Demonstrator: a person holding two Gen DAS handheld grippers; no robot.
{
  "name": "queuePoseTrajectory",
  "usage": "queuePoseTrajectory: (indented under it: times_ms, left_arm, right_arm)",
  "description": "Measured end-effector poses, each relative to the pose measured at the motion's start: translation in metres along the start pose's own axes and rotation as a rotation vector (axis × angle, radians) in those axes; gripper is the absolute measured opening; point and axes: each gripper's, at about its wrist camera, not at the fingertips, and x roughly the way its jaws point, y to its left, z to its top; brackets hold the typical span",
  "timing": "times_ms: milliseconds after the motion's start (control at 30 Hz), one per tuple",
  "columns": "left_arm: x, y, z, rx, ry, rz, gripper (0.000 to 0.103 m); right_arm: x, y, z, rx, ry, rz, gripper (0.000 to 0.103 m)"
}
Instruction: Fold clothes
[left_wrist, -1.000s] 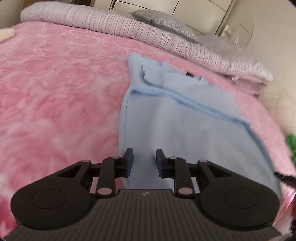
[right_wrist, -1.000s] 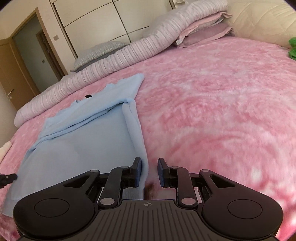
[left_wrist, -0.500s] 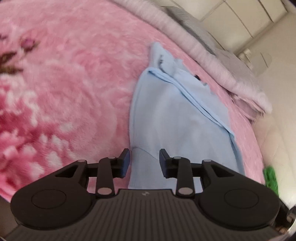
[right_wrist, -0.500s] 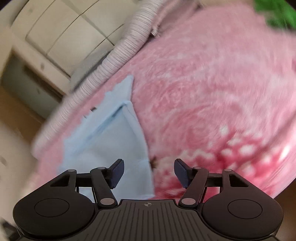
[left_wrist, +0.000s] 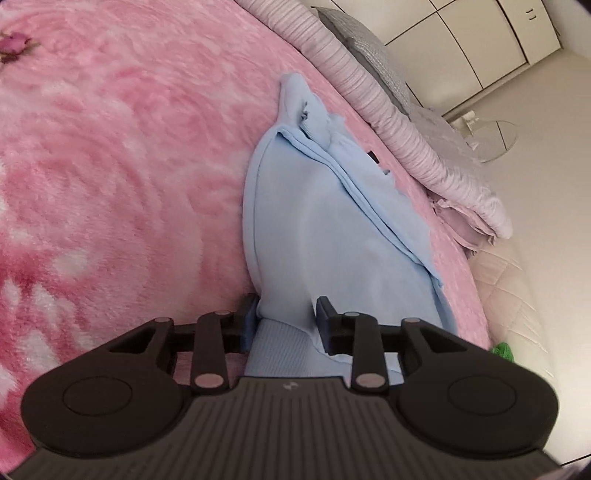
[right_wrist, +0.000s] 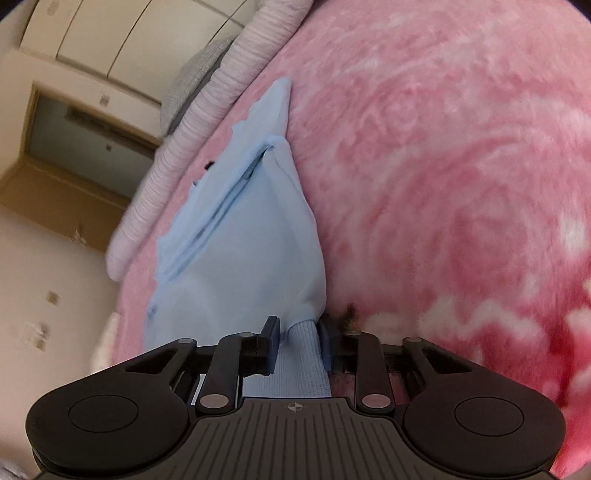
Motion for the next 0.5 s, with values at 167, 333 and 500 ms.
queuePoseTrajectory:
  times_ms: [167,333,500]
  left_arm:
    - [-0.017,-0.008,-0.006,0.052,-0.025,0.006,0.013]
    - [-0.057,-0.035,-0.016,0.188,-0.080,0.004,0.012]
    - [-0.066,-0.025,-0.044,0.206,-0.002,0.048,0.014]
  right_arm:
    - [-0.013,0.014,-0.010,-0.040,-0.038,-0.082,0.009]
    - [-0.044,0.044,-0.024,-0.079,-0.101,-0.090,0.008]
    - [-0.057,0.045,-0.050,-0.078,-0.111,-0.187,0.008]
